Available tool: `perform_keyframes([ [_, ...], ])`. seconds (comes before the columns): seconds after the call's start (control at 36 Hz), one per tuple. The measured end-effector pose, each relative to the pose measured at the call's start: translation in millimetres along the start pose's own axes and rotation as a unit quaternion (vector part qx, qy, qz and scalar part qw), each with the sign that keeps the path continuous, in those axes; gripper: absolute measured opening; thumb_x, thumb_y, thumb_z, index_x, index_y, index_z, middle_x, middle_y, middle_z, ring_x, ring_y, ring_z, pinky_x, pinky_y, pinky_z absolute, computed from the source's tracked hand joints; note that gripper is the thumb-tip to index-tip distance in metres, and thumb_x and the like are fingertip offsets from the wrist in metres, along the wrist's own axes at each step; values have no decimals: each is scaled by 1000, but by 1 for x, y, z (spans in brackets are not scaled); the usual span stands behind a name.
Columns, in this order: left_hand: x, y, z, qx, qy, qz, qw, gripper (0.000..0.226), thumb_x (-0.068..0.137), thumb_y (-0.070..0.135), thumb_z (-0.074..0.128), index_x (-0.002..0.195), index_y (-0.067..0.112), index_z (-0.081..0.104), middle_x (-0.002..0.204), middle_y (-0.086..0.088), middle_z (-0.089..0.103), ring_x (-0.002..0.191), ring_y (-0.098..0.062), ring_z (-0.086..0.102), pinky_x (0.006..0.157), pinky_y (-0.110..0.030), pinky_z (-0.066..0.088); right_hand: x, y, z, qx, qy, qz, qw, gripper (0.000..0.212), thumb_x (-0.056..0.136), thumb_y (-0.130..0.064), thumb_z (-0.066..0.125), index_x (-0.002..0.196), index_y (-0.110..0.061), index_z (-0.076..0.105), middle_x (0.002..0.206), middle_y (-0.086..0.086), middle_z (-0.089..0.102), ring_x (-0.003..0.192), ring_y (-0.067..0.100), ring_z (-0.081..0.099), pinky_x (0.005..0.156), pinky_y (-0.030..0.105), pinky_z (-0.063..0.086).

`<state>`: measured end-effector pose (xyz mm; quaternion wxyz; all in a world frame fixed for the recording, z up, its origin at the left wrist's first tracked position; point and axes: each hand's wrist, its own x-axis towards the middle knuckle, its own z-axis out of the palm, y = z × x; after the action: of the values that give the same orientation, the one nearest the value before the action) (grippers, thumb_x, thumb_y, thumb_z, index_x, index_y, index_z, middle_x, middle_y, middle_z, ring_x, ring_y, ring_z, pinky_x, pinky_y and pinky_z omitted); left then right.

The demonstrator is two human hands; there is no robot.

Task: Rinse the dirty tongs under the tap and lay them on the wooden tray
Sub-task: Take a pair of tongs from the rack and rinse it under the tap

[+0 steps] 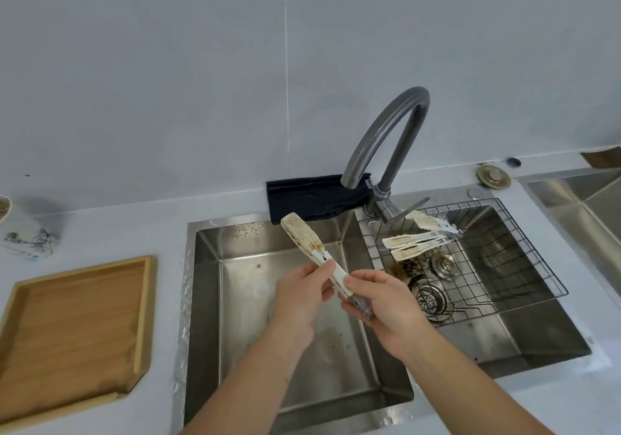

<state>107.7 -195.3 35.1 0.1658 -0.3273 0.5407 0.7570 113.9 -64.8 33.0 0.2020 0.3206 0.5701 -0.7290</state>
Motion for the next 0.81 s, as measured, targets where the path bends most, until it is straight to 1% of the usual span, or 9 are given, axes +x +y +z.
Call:
perform_keyframes([
  [0.08, 2, 2, 2, 2, -4, 6, 1000, 7, 92, 10, 68, 94, 7, 74, 94, -16, 78, 84, -22, 70, 87, -35, 56, 2, -3, -3, -11, -23, 4, 1000, 28, 83, 1, 76, 109, 0, 66, 96, 20, 75, 81, 27, 71, 81, 41, 61],
  [0.19, 5, 5, 5, 8, -4, 18, 1000, 6, 92, 9, 68, 91, 8, 74, 88, -13, 77, 85, -23, 70, 91, -39, 56, 5, -16, -10, -70, -49, 2, 996, 30, 86, -5, 76, 114, -8, 66, 96, 13, 77, 79, 22, 73, 75, 35, 59],
  [0.33, 10, 7, 5, 31, 2, 25, 999, 10, 91, 7, 68, 84, 10, 75, 84, -11, 72, 83, -24, 62, 98, -47, 52, 24, -53, -34, -222, 13, -84, 971, 36, 90, -20, 72, 126, -17, 66, 113, 2, 73, 101, 17, 71, 96, 36, 56],
  [0.39, 13, 6, 2, 40, 7, 21, 999, 15, 90, 9, 69, 78, 13, 77, 83, -10, 72, 83, -25, 62, 98, -50, 52, 30, -73, -42, -339, 61, -152, 926, 40, 94, -29, 66, 134, -21, 63, 126, -6, 67, 111, 14, 65, 100, 33, 49],
  [0.47, 16, 5, 0, 46, 13, 16, 999, 19, 89, 10, 70, 74, 17, 79, 84, -11, 71, 83, -25, 62, 97, -50, 53, 48, -101, -54, -488, 110, -228, 836, 46, 99, -30, 57, 143, -18, 55, 140, 0, 60, 126, 19, 56, 104, 35, 41],
  [0.56, 19, 4, 0, 44, 10, 16, 999, 10, 91, 10, 69, 88, 13, 77, 85, -9, 74, 83, -24, 66, 91, -45, 58, 77, -123, -67, -574, 139, -247, 768, 49, 101, -28, 53, 148, -14, 48, 153, 7, 49, 139, 26, 46, 113, 39, 35],
  [0.61, 20, 4, 0, 40, 10, 16, 999, 9, 91, 10, 68, 93, 10, 76, 82, -7, 74, 78, -22, 68, 85, -41, 59, 96, -134, -76, -614, 144, -238, 739, 50, 102, -25, 51, 150, -11, 45, 157, 8, 43, 143, 28, 41, 116, 39, 32],
  [0.72, 22, 4, -2, 40, 14, 9, 999, 9, 92, 9, 67, 93, 8, 76, 81, -8, 73, 74, -20, 68, 70, -34, 61, 119, -149, -83, -686, 139, -195, 688, 46, 104, -25, 44, 148, -11, 47, 155, 9, 47, 140, 32, 44, 112, 39, 38],
  [0.81, 23, 4, -2, 42, 14, 9, 999, 9, 92, 10, 67, 93, 8, 76, 82, -9, 73, 76, -20, 68, 65, -30, 60, 125, -154, -83, -729, 141, -189, 643, 38, 104, -20, 44, 134, -8, 63, 139, 12, 61, 123, 34, 57, 95, 37, 48],
])
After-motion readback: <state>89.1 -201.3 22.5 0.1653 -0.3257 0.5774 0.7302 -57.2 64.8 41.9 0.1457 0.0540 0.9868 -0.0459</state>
